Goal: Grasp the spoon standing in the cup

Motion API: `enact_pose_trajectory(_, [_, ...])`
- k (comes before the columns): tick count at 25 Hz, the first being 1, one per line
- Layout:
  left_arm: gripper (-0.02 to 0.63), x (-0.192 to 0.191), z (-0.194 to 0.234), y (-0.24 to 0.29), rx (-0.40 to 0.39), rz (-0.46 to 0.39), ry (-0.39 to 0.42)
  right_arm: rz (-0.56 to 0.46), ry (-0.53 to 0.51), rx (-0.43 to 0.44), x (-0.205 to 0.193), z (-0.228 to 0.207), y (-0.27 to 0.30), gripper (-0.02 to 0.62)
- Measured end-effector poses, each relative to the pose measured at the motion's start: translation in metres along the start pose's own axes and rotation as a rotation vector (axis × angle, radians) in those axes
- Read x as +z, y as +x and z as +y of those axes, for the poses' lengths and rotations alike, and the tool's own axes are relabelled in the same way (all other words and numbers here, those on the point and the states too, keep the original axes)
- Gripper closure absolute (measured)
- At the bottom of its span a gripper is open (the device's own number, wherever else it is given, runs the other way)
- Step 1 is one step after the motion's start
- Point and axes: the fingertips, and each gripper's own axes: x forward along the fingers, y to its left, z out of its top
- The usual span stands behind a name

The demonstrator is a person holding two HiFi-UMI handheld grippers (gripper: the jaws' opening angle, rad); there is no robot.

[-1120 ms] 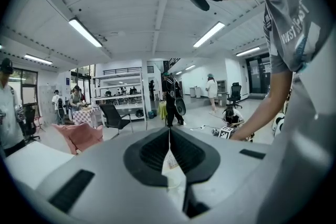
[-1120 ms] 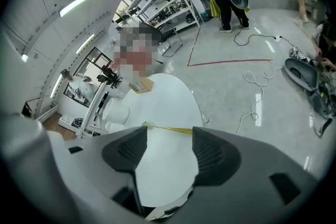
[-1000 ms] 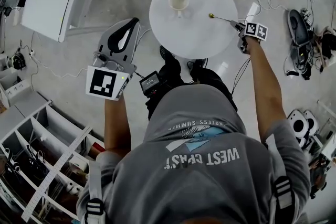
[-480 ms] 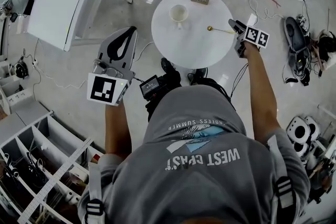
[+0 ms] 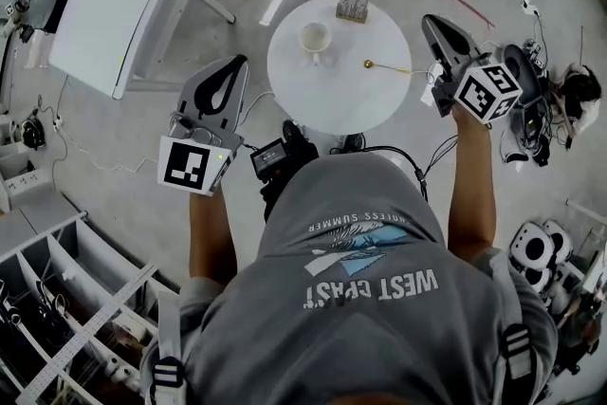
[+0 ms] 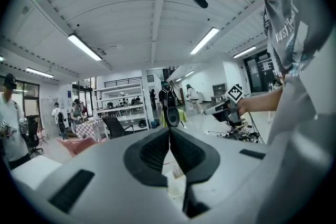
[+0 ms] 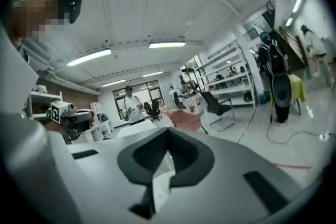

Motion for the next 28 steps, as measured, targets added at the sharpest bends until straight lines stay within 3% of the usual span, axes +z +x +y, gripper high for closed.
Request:
enact_pose_trajectory(5, [0.597, 0.008, -0.005, -0.001, 0.012, -0.021, 0.005, -0.033, -0.262, 0.073, 0.065, 0.067, -0.016, 0.594])
enact_pose_trajectory(10, [0.597, 0.009, -0.003, -0.005, 0.032, -0.036, 0.002, -0.004, -0.449, 0.1, 0.088, 0.111, -0.029, 0.595])
enact_pose_trajectory(15, [0.597, 0.01, -0.001, -0.003, 0.041, -0.046, 0.002, -0.017, -0.495, 0.119, 0.102, 0.126, -0.032, 0.595])
enact_pose_trajectory(28, [0.597, 0.004, 0.0, 0.0, 0.049, -0.048, -0.01, 0.019, -0.473, 0.142, 0.091, 0.124, -0.023, 0.595])
